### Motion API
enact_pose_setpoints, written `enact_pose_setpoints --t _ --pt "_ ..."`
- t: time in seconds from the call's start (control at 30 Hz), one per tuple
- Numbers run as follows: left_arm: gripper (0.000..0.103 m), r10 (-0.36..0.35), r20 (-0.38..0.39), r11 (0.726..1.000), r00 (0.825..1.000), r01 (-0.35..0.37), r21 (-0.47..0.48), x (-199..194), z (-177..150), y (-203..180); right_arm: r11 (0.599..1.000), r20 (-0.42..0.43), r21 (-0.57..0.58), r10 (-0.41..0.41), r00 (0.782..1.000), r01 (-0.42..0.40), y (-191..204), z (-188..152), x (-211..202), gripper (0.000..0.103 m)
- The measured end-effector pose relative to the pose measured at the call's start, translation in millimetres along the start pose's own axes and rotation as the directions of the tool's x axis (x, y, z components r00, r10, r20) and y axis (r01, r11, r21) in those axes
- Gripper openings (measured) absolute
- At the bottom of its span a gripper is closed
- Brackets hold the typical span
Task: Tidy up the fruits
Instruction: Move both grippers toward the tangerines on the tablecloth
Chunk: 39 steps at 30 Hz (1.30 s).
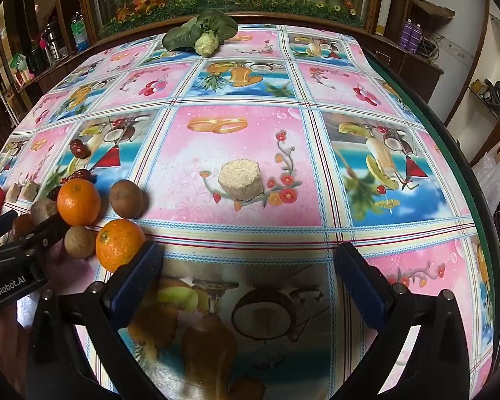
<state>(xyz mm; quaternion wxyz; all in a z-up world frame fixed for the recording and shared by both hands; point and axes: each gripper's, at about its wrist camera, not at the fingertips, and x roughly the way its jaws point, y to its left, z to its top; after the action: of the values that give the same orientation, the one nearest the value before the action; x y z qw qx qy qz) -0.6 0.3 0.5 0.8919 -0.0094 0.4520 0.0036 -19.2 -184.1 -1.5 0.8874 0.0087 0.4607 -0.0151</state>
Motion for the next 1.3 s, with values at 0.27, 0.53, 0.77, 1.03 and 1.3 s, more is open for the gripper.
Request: enact_pose_setpoints --t 0.27,0.53,0.77,1.03,1.3 --pt "0.102 0.001 0.0 1.0 1.0 -0.001 0.0 -1 0 0 1.0 -0.001 0.0 0.001 1.0 -0.001 0 0 -1 0.103" --pt "0.102 0.001 -0.002 1.0 1.0 -0.001 0.001 0 0 0 1.0 -0.004 0.001 0.002 1.0 -0.002 0 0 0 0.103" --pt "0.102 0.001 -0.005 1.0 1.0 -0.001 0.006 0 0 -1 1.0 -0.004 0.005 -0.003 1.0 0.003 0 0 0 0.103" --pt "0.102 0.074 0.124 0.996 0.99 -0.08 0.044 -64 -32 13 0.994 0.06 -0.001 0.112 0.992 -0.112 2 -2 -25 0.103" --pt "0.102 0.083 0.242 0.992 0.967 -0.104 0.075 -118 -66 38 0.963 0.138 -0.151 0.242 0.96 -0.221 22 -8 -57 0.103"
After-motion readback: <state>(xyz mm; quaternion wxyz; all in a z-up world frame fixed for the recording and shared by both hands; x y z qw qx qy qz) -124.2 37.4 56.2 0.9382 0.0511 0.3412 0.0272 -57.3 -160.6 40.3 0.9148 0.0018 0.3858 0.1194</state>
